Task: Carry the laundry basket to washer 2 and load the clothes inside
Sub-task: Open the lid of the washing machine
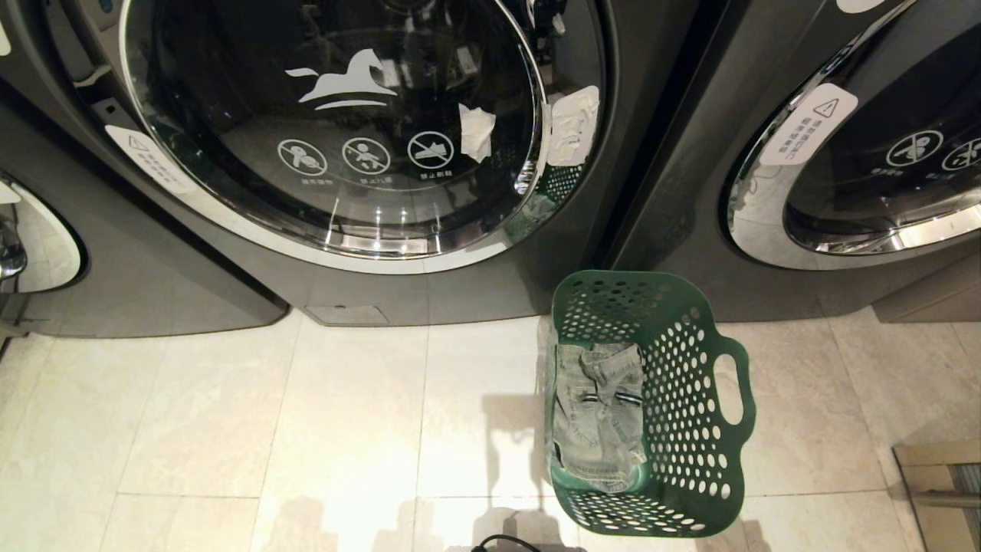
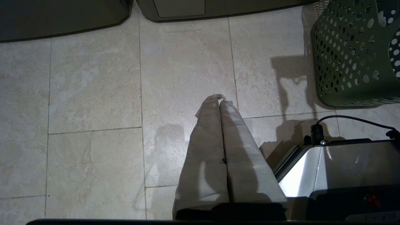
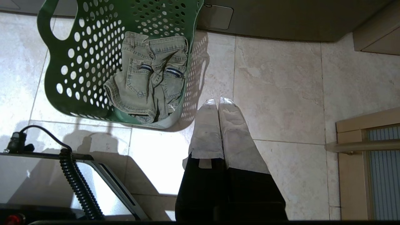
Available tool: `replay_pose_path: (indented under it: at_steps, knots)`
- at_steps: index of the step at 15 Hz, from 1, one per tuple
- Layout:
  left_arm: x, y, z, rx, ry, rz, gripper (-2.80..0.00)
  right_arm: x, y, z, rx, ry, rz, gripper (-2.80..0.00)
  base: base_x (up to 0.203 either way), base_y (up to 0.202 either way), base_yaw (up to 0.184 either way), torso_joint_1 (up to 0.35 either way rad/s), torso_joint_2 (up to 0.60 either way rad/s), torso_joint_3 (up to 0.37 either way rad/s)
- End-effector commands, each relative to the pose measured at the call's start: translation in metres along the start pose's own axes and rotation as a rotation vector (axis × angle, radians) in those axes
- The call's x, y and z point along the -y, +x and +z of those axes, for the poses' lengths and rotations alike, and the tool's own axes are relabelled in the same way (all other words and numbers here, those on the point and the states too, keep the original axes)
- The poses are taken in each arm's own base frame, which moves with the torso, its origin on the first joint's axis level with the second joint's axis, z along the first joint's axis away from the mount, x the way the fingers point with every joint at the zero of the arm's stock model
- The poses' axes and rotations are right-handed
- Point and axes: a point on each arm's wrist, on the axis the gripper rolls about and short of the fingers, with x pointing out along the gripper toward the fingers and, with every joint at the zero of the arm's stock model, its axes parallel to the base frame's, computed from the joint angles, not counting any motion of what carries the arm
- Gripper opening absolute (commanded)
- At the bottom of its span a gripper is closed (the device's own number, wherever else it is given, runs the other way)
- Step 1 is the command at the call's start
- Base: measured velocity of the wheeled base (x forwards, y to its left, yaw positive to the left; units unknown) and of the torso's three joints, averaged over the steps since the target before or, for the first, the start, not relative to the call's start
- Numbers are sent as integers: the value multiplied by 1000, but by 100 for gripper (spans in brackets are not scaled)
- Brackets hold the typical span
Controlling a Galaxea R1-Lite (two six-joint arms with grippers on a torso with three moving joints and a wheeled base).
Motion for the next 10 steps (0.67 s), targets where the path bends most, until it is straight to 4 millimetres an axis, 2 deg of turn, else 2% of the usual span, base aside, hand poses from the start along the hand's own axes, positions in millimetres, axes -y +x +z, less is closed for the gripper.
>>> replay_pose_path:
  at_steps: [1,10]
  knots:
    - [0,0,0,-7,1,-1,-280,0,-1,0,8,2,0,-280,0,0,0,0,0,0]
    - [0,0,0,-8,1,5,-280,0,-1,0,10,7,-1,-280,0,0,0,0,0,0]
